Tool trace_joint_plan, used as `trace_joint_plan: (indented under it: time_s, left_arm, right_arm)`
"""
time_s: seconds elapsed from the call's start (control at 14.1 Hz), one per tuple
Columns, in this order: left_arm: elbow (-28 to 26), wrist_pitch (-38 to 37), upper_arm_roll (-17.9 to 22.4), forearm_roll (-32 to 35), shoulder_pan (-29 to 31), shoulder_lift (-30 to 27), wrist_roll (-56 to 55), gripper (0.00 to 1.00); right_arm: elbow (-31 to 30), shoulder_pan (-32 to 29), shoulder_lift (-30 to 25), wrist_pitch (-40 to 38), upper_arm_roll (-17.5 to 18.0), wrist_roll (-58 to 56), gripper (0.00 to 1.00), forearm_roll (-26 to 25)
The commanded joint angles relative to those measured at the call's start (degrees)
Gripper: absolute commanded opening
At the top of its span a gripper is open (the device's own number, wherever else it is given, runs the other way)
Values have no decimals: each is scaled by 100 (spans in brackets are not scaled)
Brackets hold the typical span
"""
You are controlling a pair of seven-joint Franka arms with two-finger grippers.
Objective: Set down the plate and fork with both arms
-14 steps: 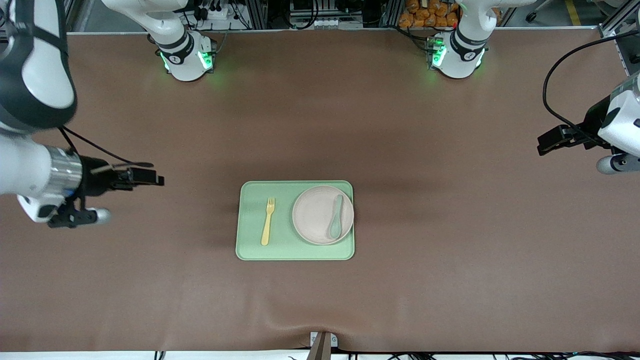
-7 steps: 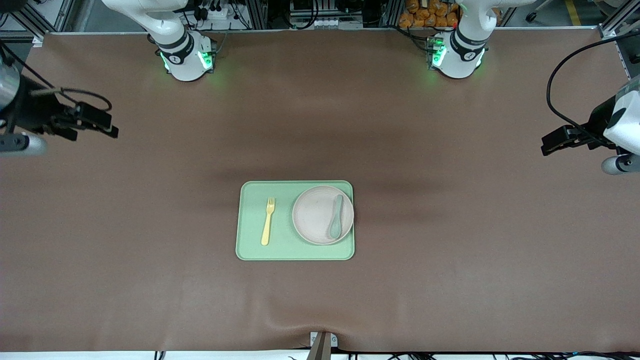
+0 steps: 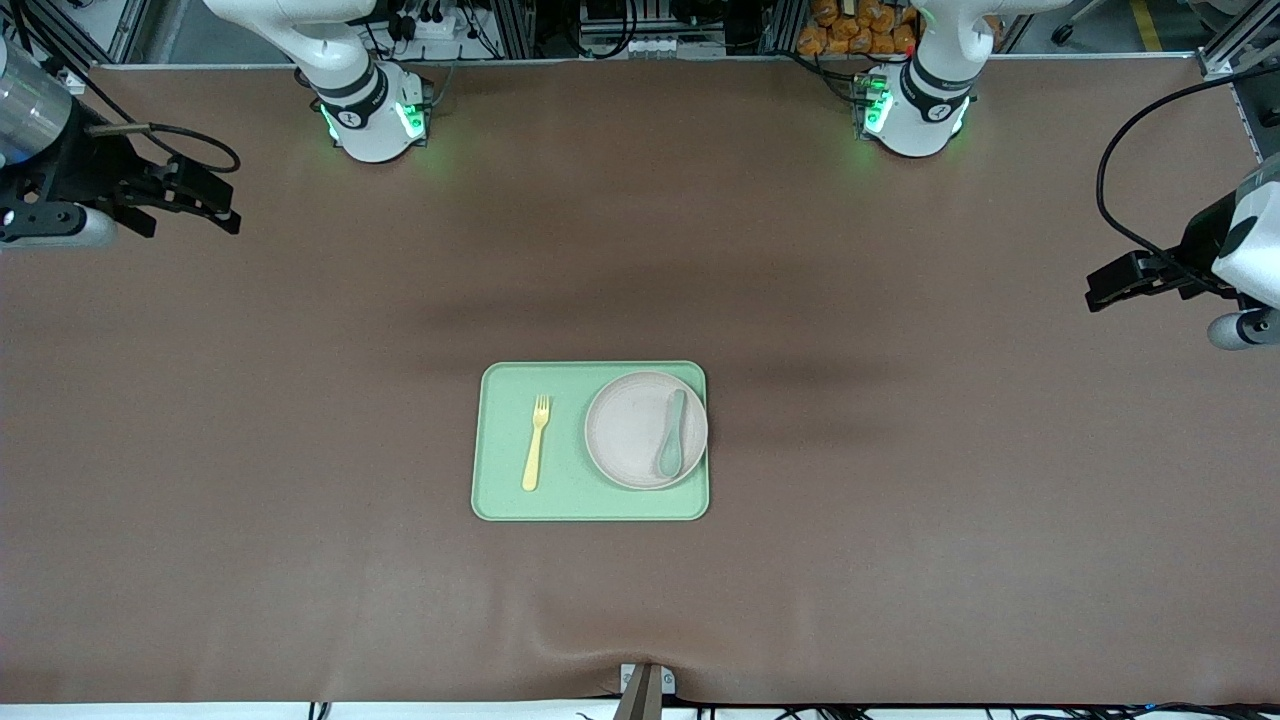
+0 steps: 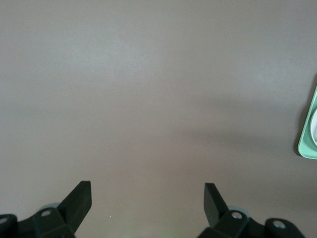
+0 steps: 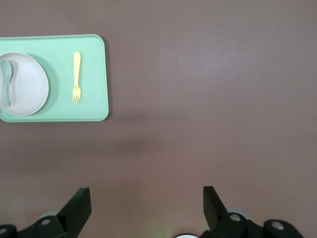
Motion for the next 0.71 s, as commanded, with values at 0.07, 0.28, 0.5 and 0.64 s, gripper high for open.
trace_joint_plan:
  time_s: [0.07,0.28,0.5,0.64]
  left_arm:
    - [-10,30,-26,11,47,-43,116,100]
    - [-10,39,-26,11,38,-43,116,100]
    - [-10,39,-26,11,38,-43,116,100]
    - [-10,39,-26,2,38,-43,116,100]
  right_arm:
    - [573,-179,227,-394,159,-29,100,-450]
    - [635,-196,235,-385,150,-30,100,-523]
    - [635,-196,235,-385,133,-29,100,-523]
    - [591,-187,200,-394,133,-38,100,-514]
